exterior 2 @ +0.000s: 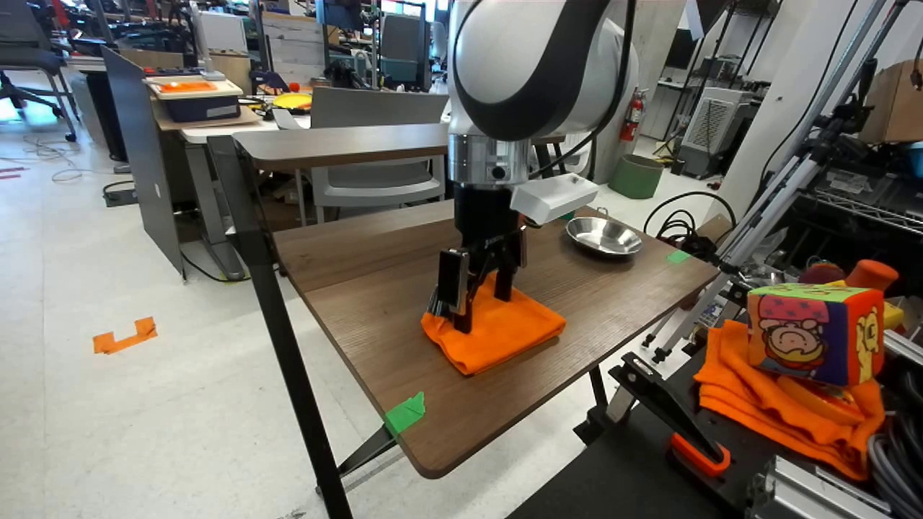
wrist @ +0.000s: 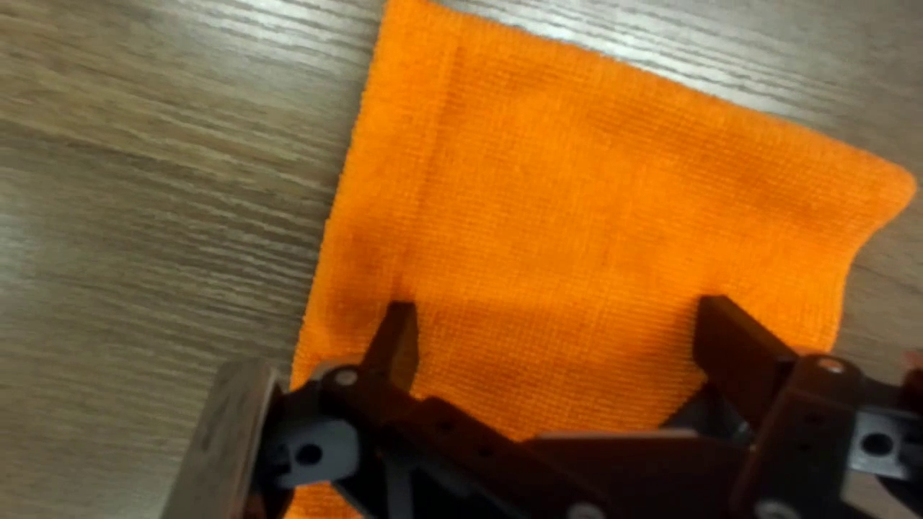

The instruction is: Slide the orange cloth slightly to the left

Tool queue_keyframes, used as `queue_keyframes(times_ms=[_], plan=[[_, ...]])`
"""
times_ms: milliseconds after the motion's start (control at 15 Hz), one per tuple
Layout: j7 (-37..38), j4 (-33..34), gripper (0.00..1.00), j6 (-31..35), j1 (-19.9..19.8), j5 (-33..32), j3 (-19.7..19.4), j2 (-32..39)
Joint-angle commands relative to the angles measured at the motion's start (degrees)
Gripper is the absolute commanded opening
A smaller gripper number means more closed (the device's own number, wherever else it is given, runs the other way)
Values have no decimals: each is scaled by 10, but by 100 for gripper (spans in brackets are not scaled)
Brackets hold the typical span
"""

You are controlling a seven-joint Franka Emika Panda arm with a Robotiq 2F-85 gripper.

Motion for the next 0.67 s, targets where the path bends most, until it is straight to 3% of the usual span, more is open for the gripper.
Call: queue_keyframes(times_ms=[0, 333, 400, 600], plan=[[-8, -63, 100, 12, -12, 4, 1, -71], [-13, -167, 100, 26, -46, 37, 6, -208], [-2, -96, 100, 2, -25, 21, -3, -136], [-3, -145, 100, 5, -38, 28, -5, -198]])
